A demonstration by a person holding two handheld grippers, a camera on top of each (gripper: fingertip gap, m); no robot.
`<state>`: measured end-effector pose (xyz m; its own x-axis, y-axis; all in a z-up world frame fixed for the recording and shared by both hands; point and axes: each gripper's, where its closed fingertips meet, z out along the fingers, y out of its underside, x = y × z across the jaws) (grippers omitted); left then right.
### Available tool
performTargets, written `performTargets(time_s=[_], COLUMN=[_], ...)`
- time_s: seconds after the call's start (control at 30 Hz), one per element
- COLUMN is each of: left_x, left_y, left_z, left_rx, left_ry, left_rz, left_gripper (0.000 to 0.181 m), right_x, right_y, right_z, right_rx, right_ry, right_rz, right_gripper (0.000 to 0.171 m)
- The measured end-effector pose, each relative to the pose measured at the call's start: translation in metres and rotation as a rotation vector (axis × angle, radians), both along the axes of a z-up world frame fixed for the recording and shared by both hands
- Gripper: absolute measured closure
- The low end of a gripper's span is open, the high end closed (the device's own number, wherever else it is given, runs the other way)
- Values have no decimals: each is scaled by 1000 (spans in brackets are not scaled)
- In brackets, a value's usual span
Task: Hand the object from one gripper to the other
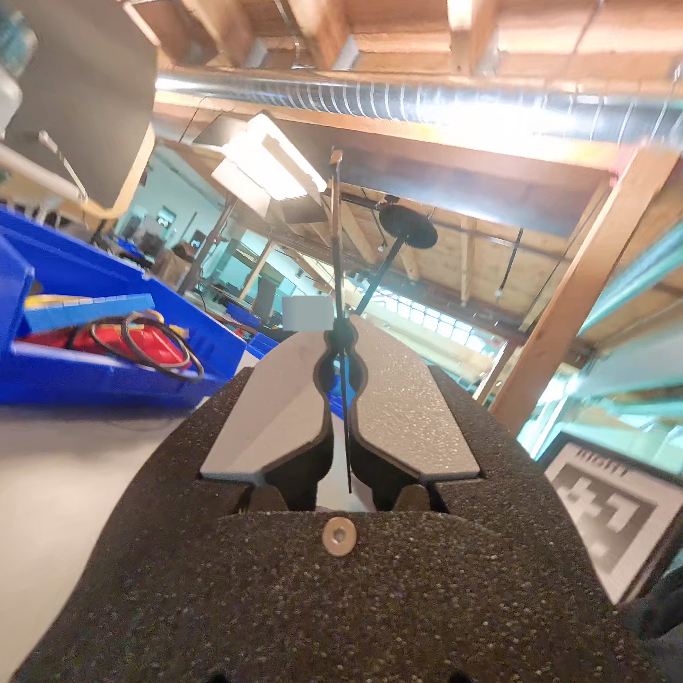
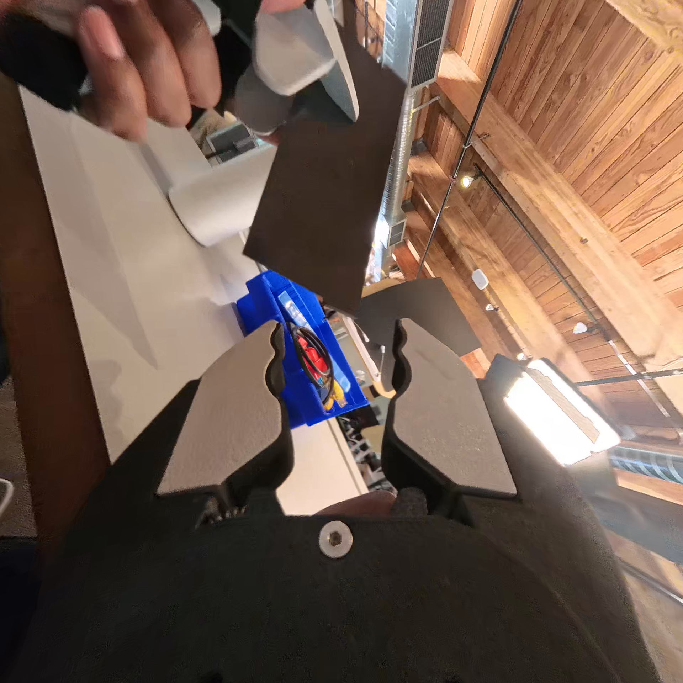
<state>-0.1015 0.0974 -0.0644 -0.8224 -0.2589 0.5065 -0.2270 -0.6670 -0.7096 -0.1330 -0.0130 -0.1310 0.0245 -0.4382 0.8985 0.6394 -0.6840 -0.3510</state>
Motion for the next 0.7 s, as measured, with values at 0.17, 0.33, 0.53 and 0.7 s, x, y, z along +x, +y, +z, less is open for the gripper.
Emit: performTargets(time_s=[0.17,0.33,0.53,0.7], left_x=[14,11,9,6], left_y=[-5,-35,-46,-36], left_z=[-21,-45,-39,-23], left_rx=[-156,-160,-156,-164], left_ry=[240,420,353,230], left_rz=[-171,-282,-306,-318], left_gripper=[179,179,125,109], right_x=[4,5,16,16], right_y=[8,13,-6,-33], right_z=[-4,-8,0,31], right_rx=[-72,-121,100,555], right_ry=[-110,-174,57,374], right_rz=[-88,-129,-96,114], right_gripper=[104,113,170,170])
